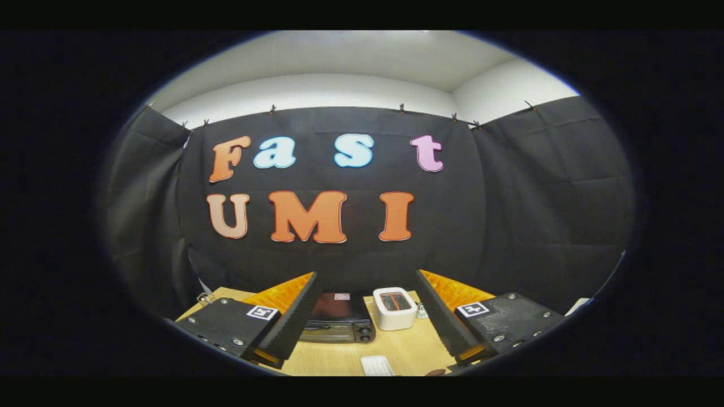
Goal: Open the toaster oven, put the food inside, and close the toaster oven door.
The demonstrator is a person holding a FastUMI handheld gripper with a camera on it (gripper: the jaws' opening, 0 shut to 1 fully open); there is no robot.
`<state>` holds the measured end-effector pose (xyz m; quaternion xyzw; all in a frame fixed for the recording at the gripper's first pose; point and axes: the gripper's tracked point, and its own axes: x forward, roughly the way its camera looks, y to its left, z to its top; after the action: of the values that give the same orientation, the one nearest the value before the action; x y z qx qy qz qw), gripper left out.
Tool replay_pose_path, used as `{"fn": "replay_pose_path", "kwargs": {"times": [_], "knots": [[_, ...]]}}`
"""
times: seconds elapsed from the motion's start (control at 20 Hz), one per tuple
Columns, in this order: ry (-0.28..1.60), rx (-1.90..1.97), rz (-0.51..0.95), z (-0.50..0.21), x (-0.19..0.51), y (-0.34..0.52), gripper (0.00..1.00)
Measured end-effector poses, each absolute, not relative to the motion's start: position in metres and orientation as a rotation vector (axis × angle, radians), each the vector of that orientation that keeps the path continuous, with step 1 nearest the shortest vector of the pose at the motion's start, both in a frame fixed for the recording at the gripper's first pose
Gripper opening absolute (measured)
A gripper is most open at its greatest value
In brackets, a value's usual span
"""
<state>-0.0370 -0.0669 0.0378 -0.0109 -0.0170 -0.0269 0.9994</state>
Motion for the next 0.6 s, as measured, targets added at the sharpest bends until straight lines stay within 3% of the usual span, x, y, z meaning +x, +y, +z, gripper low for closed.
{"fn": "replay_pose_path", "kwargs": {"times": [0.6], "knots": [[-0.041,-0.022,-0.066,0.0356,-0.0332,-0.0715,0.99]]}}
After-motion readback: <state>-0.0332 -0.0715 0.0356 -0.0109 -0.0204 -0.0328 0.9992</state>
